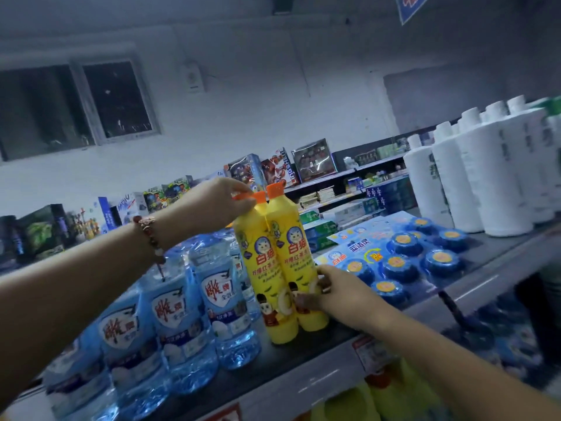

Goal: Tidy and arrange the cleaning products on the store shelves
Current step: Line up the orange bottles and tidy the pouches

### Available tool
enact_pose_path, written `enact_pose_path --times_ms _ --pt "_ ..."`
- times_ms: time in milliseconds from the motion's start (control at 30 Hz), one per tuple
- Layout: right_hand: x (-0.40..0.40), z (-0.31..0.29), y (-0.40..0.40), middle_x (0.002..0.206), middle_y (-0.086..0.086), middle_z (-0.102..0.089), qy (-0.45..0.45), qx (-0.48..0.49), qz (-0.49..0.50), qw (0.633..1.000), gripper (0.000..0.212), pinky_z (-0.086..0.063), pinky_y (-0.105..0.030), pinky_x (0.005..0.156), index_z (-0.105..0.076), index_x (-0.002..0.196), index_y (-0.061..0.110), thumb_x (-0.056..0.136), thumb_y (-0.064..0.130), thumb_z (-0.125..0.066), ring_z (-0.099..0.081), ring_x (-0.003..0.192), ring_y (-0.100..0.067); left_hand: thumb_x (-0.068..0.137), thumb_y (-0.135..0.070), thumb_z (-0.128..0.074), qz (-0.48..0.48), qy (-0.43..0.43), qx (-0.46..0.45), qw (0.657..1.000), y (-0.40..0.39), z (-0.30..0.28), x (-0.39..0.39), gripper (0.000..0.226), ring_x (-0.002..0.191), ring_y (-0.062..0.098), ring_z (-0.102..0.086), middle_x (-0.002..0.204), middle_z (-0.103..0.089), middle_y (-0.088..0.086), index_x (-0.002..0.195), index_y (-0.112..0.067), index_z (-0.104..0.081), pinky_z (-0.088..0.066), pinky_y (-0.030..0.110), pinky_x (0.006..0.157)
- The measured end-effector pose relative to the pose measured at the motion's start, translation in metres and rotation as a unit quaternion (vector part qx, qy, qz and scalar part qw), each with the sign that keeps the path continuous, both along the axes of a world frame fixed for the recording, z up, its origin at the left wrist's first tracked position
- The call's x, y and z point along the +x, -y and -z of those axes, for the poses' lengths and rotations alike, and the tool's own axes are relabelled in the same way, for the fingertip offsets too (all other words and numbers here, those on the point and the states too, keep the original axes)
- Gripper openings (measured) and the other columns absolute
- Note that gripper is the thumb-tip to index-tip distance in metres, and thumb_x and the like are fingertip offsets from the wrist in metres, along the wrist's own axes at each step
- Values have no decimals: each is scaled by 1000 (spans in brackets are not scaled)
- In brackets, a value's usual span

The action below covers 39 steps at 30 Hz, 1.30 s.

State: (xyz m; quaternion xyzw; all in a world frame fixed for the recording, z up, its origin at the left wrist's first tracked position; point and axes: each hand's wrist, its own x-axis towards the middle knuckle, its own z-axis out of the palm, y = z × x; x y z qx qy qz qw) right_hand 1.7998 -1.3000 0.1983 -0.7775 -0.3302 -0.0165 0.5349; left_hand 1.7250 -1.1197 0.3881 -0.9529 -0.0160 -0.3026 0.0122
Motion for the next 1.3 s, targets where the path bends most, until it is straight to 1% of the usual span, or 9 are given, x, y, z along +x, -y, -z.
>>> enact_pose_path --times_ms 200,333,567,667,733,833,900,1000,1300 --pt "3 2 -1 112 11 -68 15 -10 -10 1000 41 -54 -37 96 -65 121 34 84 48 -77 -64 101 -8 102 -37 -56 2 -3 21 1000 -1 2 -5 34 70 7 -62 110 -70 -4 131 -22 -67 -52 29 71" --pt "-5 2 0 113 13 -65 22 -22 -10 999 42 -52 -36 97 -60 126 31 89 46 -72 -63 104 -12 103 -35 -56 -8 -7 16 1000 4 2 -11 34 99 22 -68 123 -69 2 133 -23 -66 -54 37 92" --pt "-22 -7 3 124 8 -64 27 -84 13 996 46 -49 -38 99 -51 133 32 93 47 -67 -62 114 -18 104 -32 -54 -31 17 -10 999 11 12 -27 36 102 21 -67 132 -68 5 137 -19 -64 -51 31 88" --pt "-32 -16 15 135 1 -61 36 -140 31 989 60 -47 -39 102 -40 142 31 91 53 -65 -58 124 -24 106 -35 -46 -83 14 44 996 22 16 -36 32 103 28 -66 127 -69 9 126 -18 -64 -53 36 85" --pt "-45 -27 33 151 -1 -49 68 -174 47 981 77 -41 -37 107 -27 155 27 92 56 -63 -48 137 -26 106 -43 -40 -126 1 106 986 32 21 -43 40 109 28 -63 130 -64 10 138 -21 -52 -53 40 89" --pt "-64 -44 75 166 -2 -24 185 -266 96 941 85 -29 -40 118 -13 162 22 96 56 -56 -28 151 -23 102 -58 -37 -136 -5 179 975 56 39 -56 65 140 31 -44 158 -40 9 158 -27 -27 -38 50 111" --pt "-71 -56 106 165 -3 -26 245 -306 112 913 80 -26 -39 120 -19 161 20 98 55 -53 -26 151 -23 100 -63 -37 -100 6 173 980 76 61 -63 64 143 28 -41 158 -42 4 155 -29 -36 -35 49 115" --pt "-72 -75 146 164 -1 -29 253 -356 124 891 79 -27 -39 120 -26 159 21 96 59 -53 -29 149 -22 97 -66 -40 -49 -36 105 993 112 98 -72 63 138 26 -47 151 -51 1 148 -31 -45 -40 45 111" --pt "0 -89 294 165 1 -27 259 -403 158 864 79 -27 -35 120 -23 160 25 96 56 -57 -29 150 -20 96 -68 -40 -3 -82 122 989 249 104 -13 76 154 26 -23 169 -18 6 161 -34 -17 -26 43 121"
